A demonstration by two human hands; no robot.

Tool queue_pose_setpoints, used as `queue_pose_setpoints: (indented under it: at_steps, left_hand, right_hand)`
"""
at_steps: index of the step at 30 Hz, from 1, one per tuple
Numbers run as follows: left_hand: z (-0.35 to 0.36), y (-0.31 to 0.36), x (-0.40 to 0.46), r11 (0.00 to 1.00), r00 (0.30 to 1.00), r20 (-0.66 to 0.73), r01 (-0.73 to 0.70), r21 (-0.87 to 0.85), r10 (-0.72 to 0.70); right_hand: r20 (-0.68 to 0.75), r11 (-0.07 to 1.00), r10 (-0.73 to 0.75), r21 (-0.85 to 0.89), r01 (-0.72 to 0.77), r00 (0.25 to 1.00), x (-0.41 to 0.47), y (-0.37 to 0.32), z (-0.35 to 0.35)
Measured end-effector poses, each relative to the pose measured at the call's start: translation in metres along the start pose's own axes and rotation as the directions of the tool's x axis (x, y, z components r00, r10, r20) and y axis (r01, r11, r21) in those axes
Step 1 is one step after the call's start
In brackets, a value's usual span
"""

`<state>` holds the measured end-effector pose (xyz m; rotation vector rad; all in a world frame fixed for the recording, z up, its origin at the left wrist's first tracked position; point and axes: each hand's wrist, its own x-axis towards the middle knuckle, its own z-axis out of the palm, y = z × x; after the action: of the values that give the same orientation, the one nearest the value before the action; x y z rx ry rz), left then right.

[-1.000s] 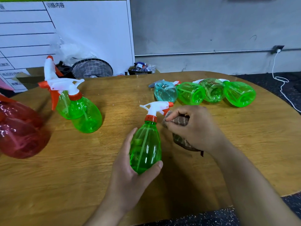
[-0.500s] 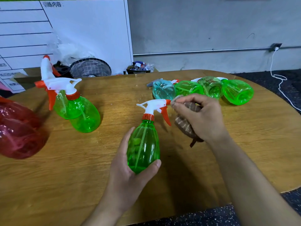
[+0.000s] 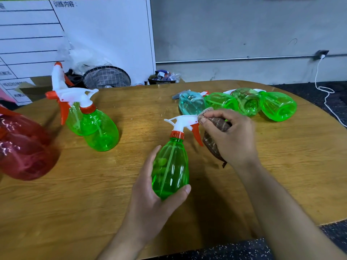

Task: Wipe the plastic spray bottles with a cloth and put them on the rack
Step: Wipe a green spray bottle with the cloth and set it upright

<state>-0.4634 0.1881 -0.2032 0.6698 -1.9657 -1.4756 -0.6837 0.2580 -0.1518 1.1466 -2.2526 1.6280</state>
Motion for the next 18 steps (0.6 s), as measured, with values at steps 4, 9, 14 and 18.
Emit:
queue_pose_setpoints:
  at_steps: [4,9,14,18]
  left_hand:
    - [0.0,0.0,-0.001,1.0,1.0,0.004,-0.003,0.014,0.003]
    - [-0.002,0.002,0.002,0.999,1.0,-0.006,0.016,-0.032,-0.016]
    - [-0.018,0.007,0.015,0.98,0.996,-0.088,0.008,-0.201,-0.026]
    - [-0.024,0.012,0.02,0.967,0.99,-0.14,-0.045,-0.252,0.009]
  right_hand:
    - [-0.01,0.998,0.022,0.052,-0.022,1.0,0.003,0.001,-0.002]
    - [-0.003,0.998,0.048,-0.035,-0.048,0.999,0.001,0.006,-0.002]
    - [0.346,0.932,-0.062,0.355,-0.07,0.936,-0.007,-0.028,-0.01]
    - [0.625,0.931,-0.177,0.358,-0.078,0.76,-0.026,-0.04,0.005]
